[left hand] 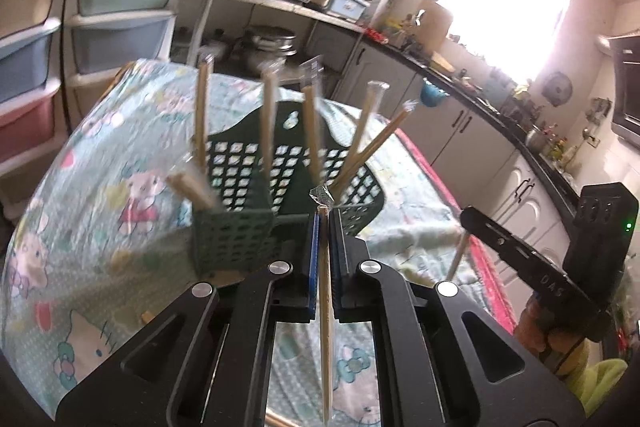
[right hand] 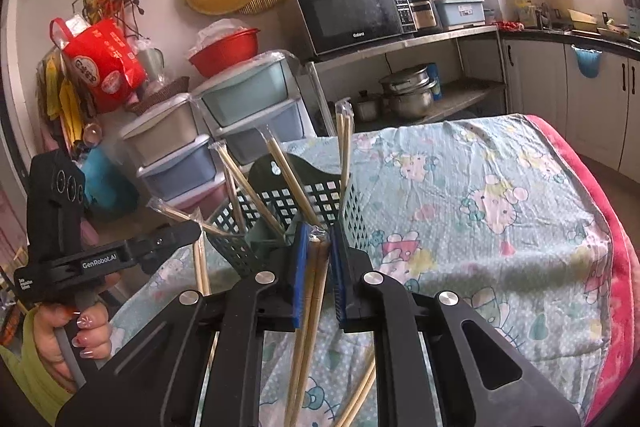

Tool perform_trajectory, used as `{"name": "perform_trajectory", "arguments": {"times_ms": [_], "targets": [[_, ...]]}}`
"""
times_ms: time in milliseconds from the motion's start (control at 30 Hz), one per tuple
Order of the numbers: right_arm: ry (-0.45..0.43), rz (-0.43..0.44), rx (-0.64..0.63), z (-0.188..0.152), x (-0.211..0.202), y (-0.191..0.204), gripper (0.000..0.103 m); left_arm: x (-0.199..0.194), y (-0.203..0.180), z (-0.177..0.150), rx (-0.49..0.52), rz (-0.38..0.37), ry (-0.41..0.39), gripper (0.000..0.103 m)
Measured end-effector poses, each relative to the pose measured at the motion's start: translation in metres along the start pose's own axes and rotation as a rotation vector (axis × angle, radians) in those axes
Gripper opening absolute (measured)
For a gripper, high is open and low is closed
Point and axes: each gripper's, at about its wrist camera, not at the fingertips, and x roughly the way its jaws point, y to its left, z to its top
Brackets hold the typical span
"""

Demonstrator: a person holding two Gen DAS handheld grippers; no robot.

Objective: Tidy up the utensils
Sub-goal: 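Lift the left gripper's chopstick above the caddy while the right gripper carries its own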

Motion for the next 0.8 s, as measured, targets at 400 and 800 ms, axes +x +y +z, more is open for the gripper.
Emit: {"name": "perform_trajectory", "arguments": {"times_ms": [400,800], "targets": [[-0.065,0.004,-0.022,0.015,-0.016,0.007,0.011,-0.008,-0.032,0.025,0.075,-0.060,-0.060,0.003],[-0.135,0.017,-0.067,0.041,-0.027,0.021,0.011,-0.021,-0.052,0.059,0.128,-0.076,-0.149,0.003]]}}
